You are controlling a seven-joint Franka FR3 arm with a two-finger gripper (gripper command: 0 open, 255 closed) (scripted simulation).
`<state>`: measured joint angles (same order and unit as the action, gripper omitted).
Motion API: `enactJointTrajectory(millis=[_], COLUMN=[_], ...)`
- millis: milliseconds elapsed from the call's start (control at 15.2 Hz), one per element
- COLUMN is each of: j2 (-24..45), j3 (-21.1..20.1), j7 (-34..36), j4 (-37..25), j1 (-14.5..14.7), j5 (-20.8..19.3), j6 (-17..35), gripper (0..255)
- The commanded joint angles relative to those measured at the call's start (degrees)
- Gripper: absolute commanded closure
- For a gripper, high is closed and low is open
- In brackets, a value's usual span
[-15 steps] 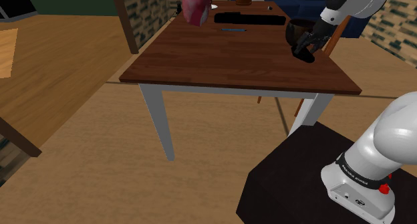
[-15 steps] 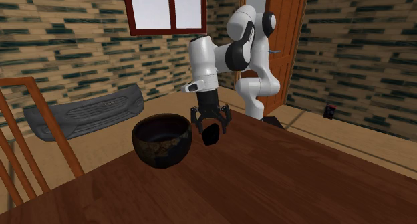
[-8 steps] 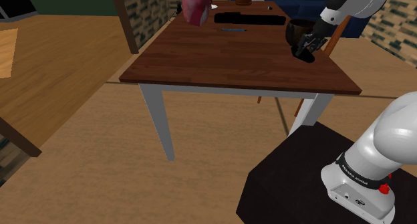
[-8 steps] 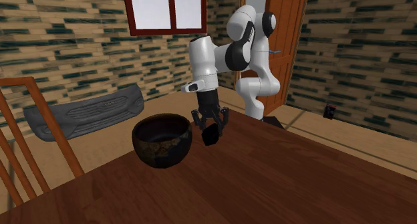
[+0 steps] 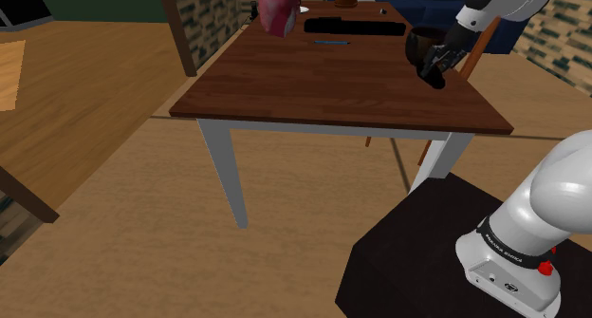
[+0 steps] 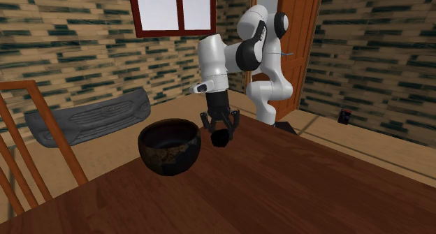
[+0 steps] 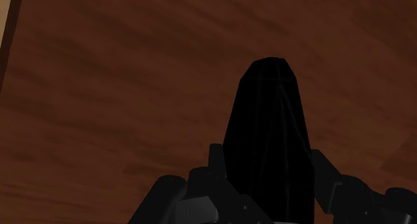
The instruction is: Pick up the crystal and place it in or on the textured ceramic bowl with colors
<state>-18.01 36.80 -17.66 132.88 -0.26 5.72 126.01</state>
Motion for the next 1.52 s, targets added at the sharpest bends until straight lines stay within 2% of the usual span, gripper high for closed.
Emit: enactJointTrajectory(millis=[0, 1452], j2=[-0.5, -3.0], j3=[-0.3, -3.0], j7=[0.5, 5.2], j4=[-1.1, -15.7], j1=[-0.2, -0.4], j5=[-0.4, -2.2], j6=[-1.5, -18.0], gripper=[255, 255])
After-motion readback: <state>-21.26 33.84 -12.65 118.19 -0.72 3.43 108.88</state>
